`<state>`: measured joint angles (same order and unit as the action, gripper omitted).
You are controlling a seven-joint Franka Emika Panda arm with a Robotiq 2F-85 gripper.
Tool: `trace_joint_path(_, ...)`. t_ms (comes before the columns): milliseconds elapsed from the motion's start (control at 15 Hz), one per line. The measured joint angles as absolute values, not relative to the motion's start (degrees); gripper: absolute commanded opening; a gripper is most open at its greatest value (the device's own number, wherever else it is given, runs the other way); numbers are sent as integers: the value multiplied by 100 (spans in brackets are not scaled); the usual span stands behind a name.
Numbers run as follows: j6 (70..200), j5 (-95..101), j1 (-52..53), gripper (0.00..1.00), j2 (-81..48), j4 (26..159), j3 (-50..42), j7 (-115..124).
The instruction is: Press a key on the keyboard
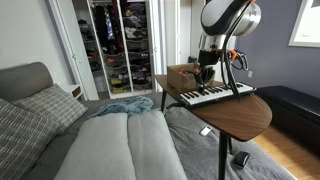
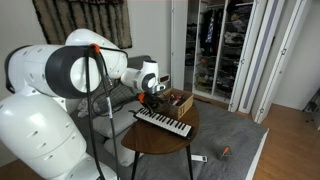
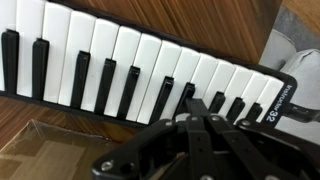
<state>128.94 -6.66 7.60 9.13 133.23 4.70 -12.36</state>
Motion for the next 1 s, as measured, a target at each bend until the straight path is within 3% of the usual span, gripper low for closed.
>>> trace_joint_path(200,12894,-650,758,18,1114,13318,470,-1138)
trace_joint_path(333,12891,-638,758,45,1279,13320,470,-1063)
trace_joint_path(800,12761,-469,723,94,1777,13326,470,-813)
trace_joint_path(1000,12651,-252,664,100,1976,13331,470,-660)
